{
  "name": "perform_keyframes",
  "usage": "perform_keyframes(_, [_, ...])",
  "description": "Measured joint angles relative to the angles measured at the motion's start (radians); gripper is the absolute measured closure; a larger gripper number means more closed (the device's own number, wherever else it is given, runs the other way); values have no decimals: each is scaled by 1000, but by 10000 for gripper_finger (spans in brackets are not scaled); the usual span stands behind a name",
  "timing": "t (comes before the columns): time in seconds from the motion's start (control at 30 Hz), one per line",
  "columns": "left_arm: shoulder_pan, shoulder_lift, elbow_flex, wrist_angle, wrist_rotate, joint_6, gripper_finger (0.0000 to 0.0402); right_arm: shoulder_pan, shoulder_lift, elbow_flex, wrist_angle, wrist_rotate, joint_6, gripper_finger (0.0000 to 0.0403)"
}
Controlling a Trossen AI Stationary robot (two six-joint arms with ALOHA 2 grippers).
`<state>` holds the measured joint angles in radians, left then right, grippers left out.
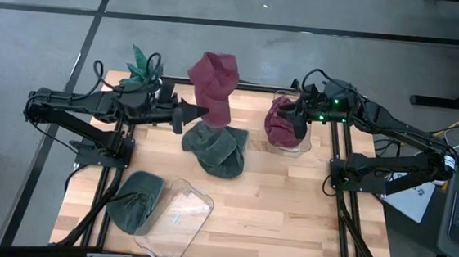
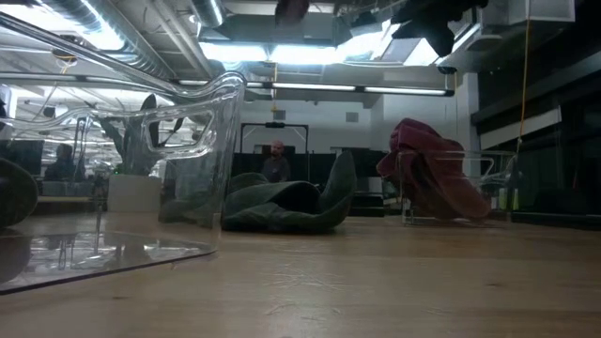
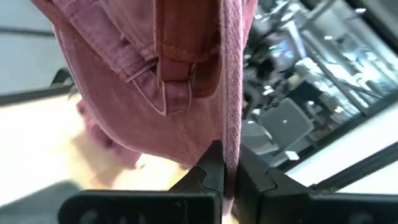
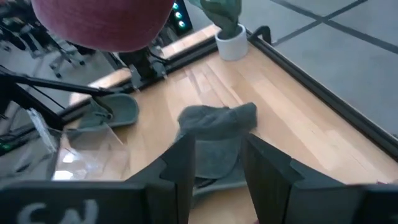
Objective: Pick & Place hat
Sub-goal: Put the red cap into the top transparent bin
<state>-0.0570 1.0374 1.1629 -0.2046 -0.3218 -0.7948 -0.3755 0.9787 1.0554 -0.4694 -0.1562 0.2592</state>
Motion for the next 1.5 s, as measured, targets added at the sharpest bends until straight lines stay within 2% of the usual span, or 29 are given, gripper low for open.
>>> perform_keyframes(0.23, [0,0,0,111,33,193,395,0,0,0,150,-7,78,276])
perform_keyframes(0.33, [0,0,0,143,54,251,395,0,0,0,247,-51,93,276])
perform_keyframes(0.6, [0,4,0,97,61,369,394,0,0,0,410,-110,134,266])
perform_keyframes(0.8, [0,49,0,78,60,474,395,18,4,0,441,-128,154,199])
perform_keyframes(0.93, [5,83,0,68,56,505,395,49,19,0,503,-135,132,143])
perform_keyframes(1.03, [10,102,0,70,55,517,395,75,38,0,550,-135,101,114])
perform_keyframes(1.27, [21,145,0,69,49,547,395,126,142,93,526,-112,7,105])
perform_keyframes(1.5, [19,158,0,63,17,581,395,176,255,281,275,62,-195,117])
